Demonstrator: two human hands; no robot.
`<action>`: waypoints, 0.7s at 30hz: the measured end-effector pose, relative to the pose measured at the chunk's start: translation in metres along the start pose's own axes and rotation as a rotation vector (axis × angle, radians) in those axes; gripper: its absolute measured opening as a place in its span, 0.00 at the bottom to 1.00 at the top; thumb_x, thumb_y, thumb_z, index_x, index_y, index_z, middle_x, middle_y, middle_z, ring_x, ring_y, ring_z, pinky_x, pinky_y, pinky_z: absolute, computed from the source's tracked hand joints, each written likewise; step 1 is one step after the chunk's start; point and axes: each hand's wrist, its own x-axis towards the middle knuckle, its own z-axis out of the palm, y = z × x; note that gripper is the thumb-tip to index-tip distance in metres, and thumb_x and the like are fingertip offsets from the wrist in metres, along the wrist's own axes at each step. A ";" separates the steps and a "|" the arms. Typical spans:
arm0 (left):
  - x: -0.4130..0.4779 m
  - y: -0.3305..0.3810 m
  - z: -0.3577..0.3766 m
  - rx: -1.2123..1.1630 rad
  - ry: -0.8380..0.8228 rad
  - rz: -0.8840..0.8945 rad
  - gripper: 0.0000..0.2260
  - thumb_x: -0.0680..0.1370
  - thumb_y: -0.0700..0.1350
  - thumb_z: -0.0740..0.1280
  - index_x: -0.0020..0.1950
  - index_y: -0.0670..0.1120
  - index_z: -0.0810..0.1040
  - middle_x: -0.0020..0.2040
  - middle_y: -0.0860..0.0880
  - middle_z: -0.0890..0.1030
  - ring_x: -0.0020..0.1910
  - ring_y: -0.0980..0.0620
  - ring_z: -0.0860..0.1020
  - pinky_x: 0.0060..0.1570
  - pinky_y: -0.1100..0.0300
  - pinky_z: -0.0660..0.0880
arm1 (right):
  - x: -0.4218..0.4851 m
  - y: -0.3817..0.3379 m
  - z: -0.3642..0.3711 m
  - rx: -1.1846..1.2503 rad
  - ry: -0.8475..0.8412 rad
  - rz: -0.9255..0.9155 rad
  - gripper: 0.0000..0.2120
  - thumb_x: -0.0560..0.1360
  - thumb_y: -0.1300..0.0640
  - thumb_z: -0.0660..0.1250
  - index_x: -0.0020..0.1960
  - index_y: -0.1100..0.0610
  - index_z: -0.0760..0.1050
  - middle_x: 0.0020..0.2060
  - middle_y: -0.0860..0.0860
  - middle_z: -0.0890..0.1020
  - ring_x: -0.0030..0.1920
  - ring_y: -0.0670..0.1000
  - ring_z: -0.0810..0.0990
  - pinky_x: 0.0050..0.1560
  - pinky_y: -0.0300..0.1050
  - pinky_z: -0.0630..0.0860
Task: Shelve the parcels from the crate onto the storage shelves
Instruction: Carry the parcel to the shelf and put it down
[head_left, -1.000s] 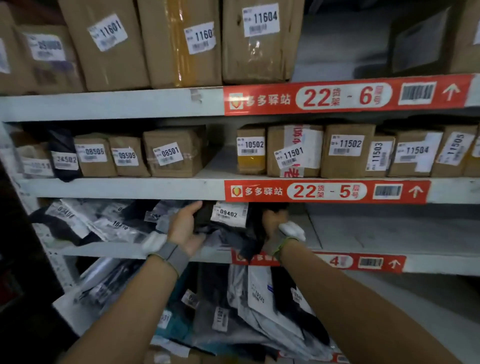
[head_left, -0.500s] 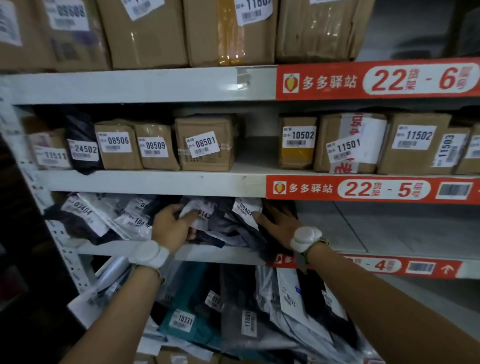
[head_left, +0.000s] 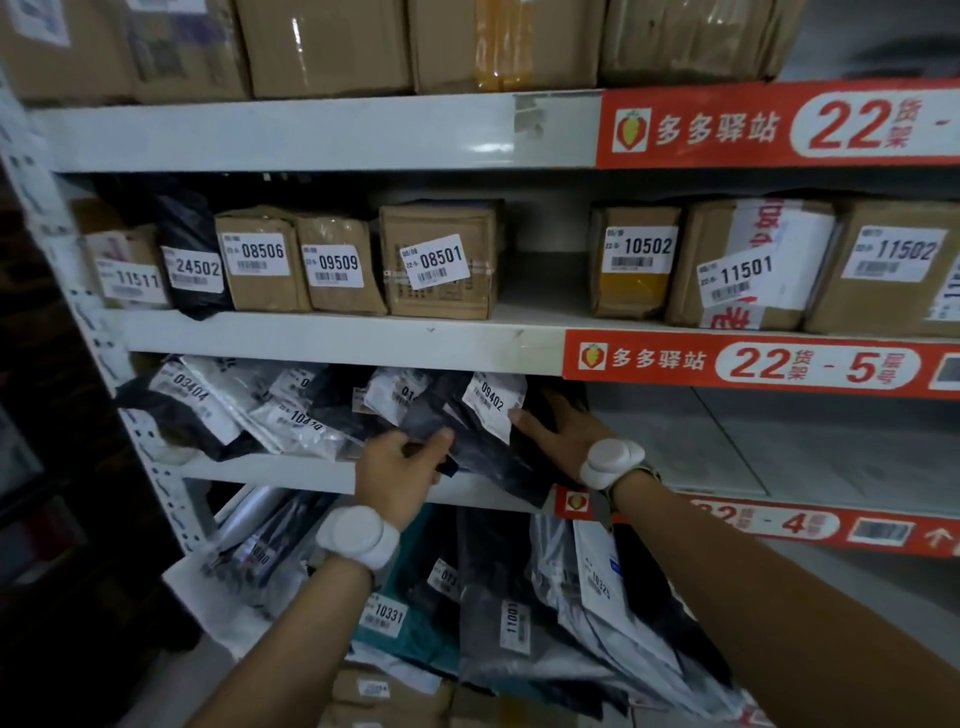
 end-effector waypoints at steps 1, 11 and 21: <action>0.002 0.002 0.000 -0.055 0.040 -0.026 0.15 0.76 0.49 0.73 0.36 0.39 0.79 0.32 0.46 0.83 0.27 0.53 0.79 0.35 0.57 0.74 | 0.001 -0.001 -0.002 0.090 -0.013 0.022 0.34 0.77 0.34 0.60 0.78 0.46 0.55 0.75 0.49 0.67 0.73 0.56 0.67 0.70 0.49 0.65; -0.032 0.003 0.023 0.181 -0.242 0.087 0.15 0.78 0.52 0.70 0.38 0.44 0.84 0.35 0.48 0.84 0.24 0.57 0.77 0.29 0.65 0.74 | 0.005 0.004 -0.004 -0.012 -0.072 -0.014 0.32 0.76 0.42 0.65 0.78 0.43 0.59 0.77 0.49 0.63 0.75 0.55 0.63 0.71 0.48 0.63; -0.040 -0.007 0.033 0.207 -0.244 0.141 0.05 0.79 0.49 0.68 0.45 0.52 0.83 0.32 0.51 0.83 0.28 0.56 0.79 0.30 0.59 0.77 | -0.006 0.004 -0.002 -0.176 0.054 -0.072 0.30 0.78 0.43 0.62 0.78 0.48 0.60 0.74 0.57 0.66 0.72 0.62 0.65 0.70 0.54 0.66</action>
